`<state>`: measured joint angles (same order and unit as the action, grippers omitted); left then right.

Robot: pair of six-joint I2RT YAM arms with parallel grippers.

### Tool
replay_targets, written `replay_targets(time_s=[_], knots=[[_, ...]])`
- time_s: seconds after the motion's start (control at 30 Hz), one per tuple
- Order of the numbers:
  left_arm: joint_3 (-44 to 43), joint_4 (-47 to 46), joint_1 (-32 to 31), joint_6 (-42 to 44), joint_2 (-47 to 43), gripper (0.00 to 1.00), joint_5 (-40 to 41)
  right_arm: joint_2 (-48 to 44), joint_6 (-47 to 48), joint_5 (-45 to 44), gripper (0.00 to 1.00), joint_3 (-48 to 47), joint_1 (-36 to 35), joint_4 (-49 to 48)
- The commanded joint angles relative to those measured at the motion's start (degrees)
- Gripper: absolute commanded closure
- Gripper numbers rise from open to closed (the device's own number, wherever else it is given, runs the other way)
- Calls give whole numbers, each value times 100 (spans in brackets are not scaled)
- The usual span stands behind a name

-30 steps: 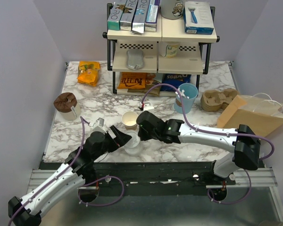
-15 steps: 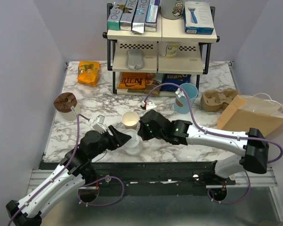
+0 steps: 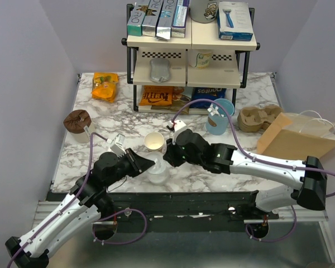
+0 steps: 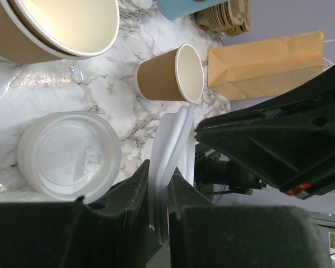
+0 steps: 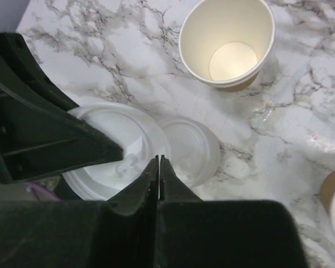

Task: Pack the takeout coffee

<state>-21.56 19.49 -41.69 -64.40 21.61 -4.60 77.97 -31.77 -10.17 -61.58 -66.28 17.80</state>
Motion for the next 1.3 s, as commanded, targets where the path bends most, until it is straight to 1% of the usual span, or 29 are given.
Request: replay_targets(time_s=[0.0,0.03,0.07,0.1,0.13,0.17,0.2,0.23,0.27,0.33,0.37,0.43,0.5,0.57,0.63,0.77,0.9,1.0,1.07,1.2,1.27], knots=[[-497,432,12,-423,238,89,-155,-789,1539,-55,66,435,-16,-592],[-603,520,12,-537,300,90,-173,-1001,1986,171,41,924,-25,-1238],[-821,713,12,-634,361,90,-260,-1247,2887,278,35,1155,-25,-1557],[-919,758,3,-713,484,90,-330,-1458,3305,366,31,1392,-25,-1787],[-1024,819,3,-914,555,90,-435,-1835,3683,663,27,1577,-25,-2381],[-1226,951,12,-977,625,90,-576,-1969,4365,875,24,1875,-25,-2526],[-1332,1013,12,-1039,756,90,-647,-2075,4738,1025,22,1982,-25,-2614],[-1446,1083,12,-1179,818,90,-682,-2276,5055,1496,20,2053,-25,-2633],[-1665,1197,21,-1215,871,90,-709,-2339,5519,1597,20,2228,-34,-2694],[-1877,1311,12,-1329,1021,92,-709,-2462,5786,1763,19,2422,-34,-3087],[-1974,1382,21,-1425,1065,92,-718,-2550,6092,1808,19,2527,-43,-3307],[-2141,1461,12,-1575,1161,92,-753,-2551,6252,1879,19,2643,-78,-3677],[-2221,1549,21,-1812,1205,92,-753,-2419,6481,1914,19,2494,-139,-3522],[-2247,1654,21,-1927,1188,92,-665,-2322,6787,1739,20,2423,-288,-3511],[-2300,1690,12,-2024,1170,92,-578,-2243,6903,1511,20,2501,-394,-3852],[-2528,2102,21,-2050,1214,92,-402,-2260,7157,1369,20,2668,-561,-4302],[-2616,2121,21,-2059,1293,92,-489,-2182,7255,1492,22,2564,-588,-4259],[-2774,2366,21,-1998,1442,92,-515,-2006,7106,1737,25,2327,-605,-3829],[-2827,2419,21,-1988,1504,92,-515,-1866,7097,1817,26,2282,-693,-3705],[-2889,2393,21,-2067,1583,92,-436,-1646,7185,1668,28,2107,-877,-3486],[-2906,2428,12,-2059,1610,92,-454,-1575,7254,1397,29,2054,-965,-3511]])
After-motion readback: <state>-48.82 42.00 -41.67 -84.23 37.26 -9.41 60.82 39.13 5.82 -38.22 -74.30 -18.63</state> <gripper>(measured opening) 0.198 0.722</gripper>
